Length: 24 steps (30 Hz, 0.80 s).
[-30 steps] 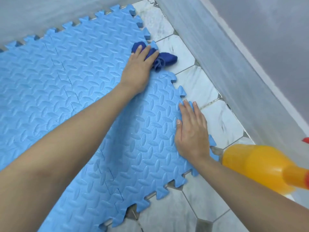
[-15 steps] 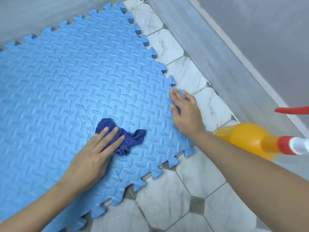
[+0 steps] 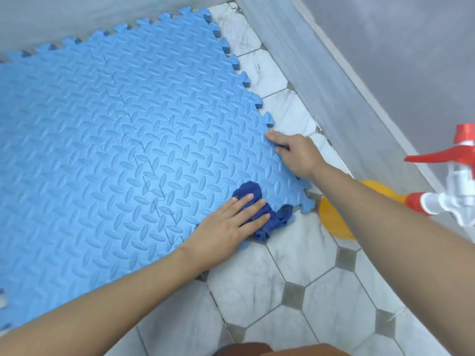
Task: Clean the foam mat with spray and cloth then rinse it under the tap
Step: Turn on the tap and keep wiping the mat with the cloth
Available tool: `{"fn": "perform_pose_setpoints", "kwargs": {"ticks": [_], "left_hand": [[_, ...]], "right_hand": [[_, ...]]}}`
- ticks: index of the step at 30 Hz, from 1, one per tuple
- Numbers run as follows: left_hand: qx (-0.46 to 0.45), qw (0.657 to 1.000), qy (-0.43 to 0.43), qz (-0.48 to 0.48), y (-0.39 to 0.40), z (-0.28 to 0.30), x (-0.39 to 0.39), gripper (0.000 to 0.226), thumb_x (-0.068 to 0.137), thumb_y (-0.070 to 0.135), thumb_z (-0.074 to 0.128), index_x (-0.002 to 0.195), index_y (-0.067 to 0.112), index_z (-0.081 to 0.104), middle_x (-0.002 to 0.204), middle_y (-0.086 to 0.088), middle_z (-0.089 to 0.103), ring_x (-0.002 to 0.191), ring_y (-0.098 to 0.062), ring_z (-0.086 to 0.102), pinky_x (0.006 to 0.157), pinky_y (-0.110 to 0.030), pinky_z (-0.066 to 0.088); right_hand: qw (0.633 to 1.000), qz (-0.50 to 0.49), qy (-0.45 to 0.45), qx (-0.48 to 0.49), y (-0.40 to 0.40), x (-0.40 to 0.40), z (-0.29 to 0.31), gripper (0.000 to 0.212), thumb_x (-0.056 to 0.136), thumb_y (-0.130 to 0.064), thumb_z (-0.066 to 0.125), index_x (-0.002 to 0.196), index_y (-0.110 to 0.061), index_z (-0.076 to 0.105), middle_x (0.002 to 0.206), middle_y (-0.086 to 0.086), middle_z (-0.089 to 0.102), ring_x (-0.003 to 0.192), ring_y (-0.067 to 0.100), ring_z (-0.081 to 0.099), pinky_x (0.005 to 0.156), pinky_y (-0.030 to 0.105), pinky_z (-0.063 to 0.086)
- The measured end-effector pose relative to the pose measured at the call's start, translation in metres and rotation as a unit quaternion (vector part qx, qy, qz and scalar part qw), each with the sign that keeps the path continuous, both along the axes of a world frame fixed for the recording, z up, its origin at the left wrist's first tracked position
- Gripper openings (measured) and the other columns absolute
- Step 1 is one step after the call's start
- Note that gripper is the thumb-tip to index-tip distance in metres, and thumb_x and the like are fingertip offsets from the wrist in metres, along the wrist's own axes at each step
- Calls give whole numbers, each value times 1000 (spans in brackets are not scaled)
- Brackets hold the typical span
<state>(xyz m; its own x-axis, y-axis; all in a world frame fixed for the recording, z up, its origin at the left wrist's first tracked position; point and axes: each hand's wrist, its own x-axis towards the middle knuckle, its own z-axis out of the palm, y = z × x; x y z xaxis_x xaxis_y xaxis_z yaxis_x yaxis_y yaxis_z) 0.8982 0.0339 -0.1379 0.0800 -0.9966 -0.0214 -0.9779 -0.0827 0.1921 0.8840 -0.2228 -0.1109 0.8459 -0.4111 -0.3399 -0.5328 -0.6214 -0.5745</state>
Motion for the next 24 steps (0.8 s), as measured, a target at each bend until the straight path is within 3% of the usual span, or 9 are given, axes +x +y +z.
{"fn": "perform_pose_setpoints", "kwargs": {"ticks": [2,5,9,11,14,17,21,23,24], "left_hand": [[7,1000,-14,22,25,-1,12,69,75,8,39,142,23,44,149,-4,42,137,-28,39,112,-41,31],[3,989,6,150,55,-3,42,70,77,3,30,144,21,39,152,-7,37,140,-32,33,112,-47,31],[-13,961,24,277,43,-4,55,60,90,-2,48,146,18,38,154,-9,33,143,-35,24,114,-46,24],[-37,973,3,228,19,-3,42,63,84,-4,55,143,16,42,151,-12,37,140,-38,30,113,-47,27],[-50,995,-24,79,11,-5,12,59,82,4,38,139,17,48,147,-10,44,135,-36,40,109,-47,36],[-19,997,-26,72,55,-3,1,66,78,7,47,143,22,42,151,-6,39,138,-30,38,110,-43,35],[-24,967,-29,253,173,-8,21,72,78,-3,28,146,21,35,154,-6,33,143,-29,28,115,-43,29],[-22,922,-16,387,242,-12,38,72,80,-12,34,146,18,35,154,-8,32,143,-32,23,113,-49,27],[-27,883,3,469,272,-11,46,72,81,-17,39,146,15,35,154,-11,30,144,-33,21,112,-52,27]], "right_hand": [[1000,-13,-2,9,2,0,1,45,98,-4,49,139,-20,54,150,-6,44,142,11,35,114,15,18],[999,-26,7,20,2,3,5,43,98,-5,49,139,-19,54,149,-8,45,141,9,37,114,16,21],[998,-49,22,20,6,7,8,44,98,-3,48,139,-18,55,148,-7,47,140,11,39,107,10,22],[999,-34,36,-13,10,5,7,47,99,-4,43,143,-19,50,151,-4,44,142,18,37,110,15,22],[985,64,71,-143,25,-4,-3,53,100,-6,35,152,-15,30,160,4,27,146,36,23,117,42,21],[976,61,60,-202,46,-30,-19,55,105,-30,28,156,-16,14,165,4,11,150,35,9,115,57,18],[971,73,41,-224,56,-42,-28,63,101,-49,14,157,-21,8,165,1,7,151,28,4,117,57,14],[969,77,40,-230,56,-42,-30,64,100,-50,14,157,-20,10,165,3,9,151,29,6,116,58,16],[969,76,40,-233,57,-41,-30,65,99,-50,13,157,-19,12,165,4,11,151,30,7,116,59,16]]}}
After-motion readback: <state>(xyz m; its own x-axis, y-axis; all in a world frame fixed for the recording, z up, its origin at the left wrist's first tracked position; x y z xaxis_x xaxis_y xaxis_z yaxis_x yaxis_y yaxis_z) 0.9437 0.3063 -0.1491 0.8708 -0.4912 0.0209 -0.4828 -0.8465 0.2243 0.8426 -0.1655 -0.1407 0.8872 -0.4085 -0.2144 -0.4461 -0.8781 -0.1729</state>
